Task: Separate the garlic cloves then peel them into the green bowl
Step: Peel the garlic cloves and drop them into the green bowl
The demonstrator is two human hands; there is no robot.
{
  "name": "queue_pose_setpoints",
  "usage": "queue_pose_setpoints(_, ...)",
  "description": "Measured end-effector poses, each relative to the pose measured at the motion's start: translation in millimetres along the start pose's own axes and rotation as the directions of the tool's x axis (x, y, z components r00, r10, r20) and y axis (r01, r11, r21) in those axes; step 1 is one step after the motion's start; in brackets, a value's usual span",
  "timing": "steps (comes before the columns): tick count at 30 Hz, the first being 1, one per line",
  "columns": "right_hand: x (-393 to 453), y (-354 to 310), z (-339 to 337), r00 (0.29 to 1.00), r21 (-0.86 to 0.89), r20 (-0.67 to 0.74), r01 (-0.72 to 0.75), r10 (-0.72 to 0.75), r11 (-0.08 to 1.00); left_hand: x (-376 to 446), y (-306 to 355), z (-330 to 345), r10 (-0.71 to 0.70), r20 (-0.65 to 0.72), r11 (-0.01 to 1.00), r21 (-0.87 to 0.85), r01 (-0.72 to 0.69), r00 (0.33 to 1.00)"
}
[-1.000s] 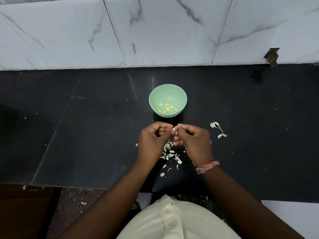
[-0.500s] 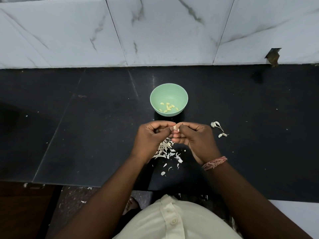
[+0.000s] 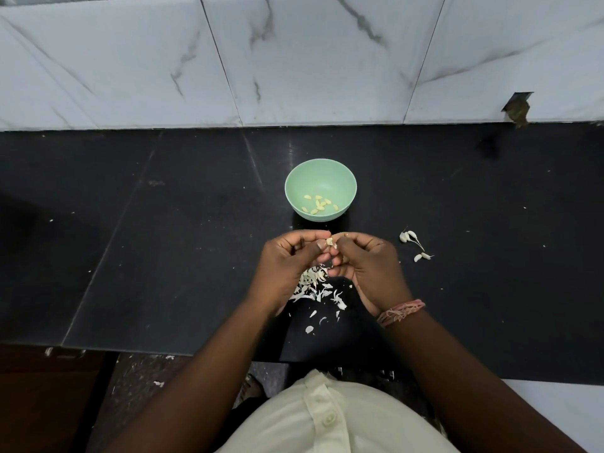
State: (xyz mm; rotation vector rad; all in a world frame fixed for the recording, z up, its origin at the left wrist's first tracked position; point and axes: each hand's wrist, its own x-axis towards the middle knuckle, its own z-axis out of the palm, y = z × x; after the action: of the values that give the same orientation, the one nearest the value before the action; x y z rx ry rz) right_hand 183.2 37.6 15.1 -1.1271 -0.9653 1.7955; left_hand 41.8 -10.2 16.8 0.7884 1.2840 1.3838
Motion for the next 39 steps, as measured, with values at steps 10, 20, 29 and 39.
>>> queue_pose_setpoints(10,-1,-4,-1,0.989,-0.41,0.053,0.151,-0.141,0.899,4,-6,0,-0.008,-0.078,1.0,0.002,0.008,0.997)
queue_pose_setpoints(20,-2,-10,1,0.98,-0.46,-0.005,0.175,-0.199,0.871,4,-6,3,-0.251,-0.017,0.923,-0.304,0.234,0.968)
queue_pose_setpoints(29,-1,-4,3,0.967,-0.564,-0.026,0.196,-0.254,0.802,4,-10,6,-0.284,-0.003,0.896,-0.358,0.264,0.959)
queue_pose_setpoints(39,3,2,-9,0.938,-0.536,-0.173,0.167,-0.301,0.827,3,-8,7,-0.288,-0.007,0.835,-0.492,0.247,0.958)
